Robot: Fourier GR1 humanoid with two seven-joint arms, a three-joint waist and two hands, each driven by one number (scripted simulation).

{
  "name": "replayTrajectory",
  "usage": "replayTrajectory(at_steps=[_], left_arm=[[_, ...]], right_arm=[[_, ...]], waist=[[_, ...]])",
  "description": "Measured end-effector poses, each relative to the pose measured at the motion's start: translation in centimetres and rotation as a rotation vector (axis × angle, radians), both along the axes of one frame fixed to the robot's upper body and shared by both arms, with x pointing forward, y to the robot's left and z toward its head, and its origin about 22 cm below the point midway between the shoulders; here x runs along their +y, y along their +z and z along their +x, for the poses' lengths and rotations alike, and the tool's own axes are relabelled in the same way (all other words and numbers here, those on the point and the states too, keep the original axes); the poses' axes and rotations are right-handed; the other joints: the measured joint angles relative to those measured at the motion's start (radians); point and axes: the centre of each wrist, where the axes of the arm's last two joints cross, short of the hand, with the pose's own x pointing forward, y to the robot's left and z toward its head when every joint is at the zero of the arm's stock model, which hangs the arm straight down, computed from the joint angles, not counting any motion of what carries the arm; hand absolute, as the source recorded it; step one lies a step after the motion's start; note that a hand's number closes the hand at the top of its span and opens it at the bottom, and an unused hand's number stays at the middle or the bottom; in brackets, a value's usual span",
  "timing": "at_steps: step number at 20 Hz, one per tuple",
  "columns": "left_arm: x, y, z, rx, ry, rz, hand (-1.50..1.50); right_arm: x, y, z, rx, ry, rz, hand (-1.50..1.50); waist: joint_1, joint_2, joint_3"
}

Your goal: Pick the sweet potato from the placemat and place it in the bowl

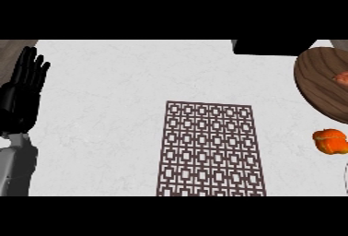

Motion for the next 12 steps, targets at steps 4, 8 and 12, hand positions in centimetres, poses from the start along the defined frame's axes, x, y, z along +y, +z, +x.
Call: replayTrajectory(at_steps=[4,8,12], left_arm=[[-0.4,-0.1,-0.2,-0.006,0.0,0.001,0.0],[-0.2,0.0,-0.3,-0.006,-0.003,-0.002,0.0],[-0.1,0.2,-0.3,-0.011,-0.003,0.001,0.0]], right_arm=[[-0.1,-2.3,-0.3,0.002,-0.045,0.109,-1.5],[0.4,-4.2,-0.4,-0.068,-0.052,0.25,-1.5],[-0.1,-4.0,-0.7,-0.221,-0.089,0.341,-1.5]], waist=[[0.006,0.003,0.002],[0.009,0.005,0.003],[0.009,0.007,0.004]])
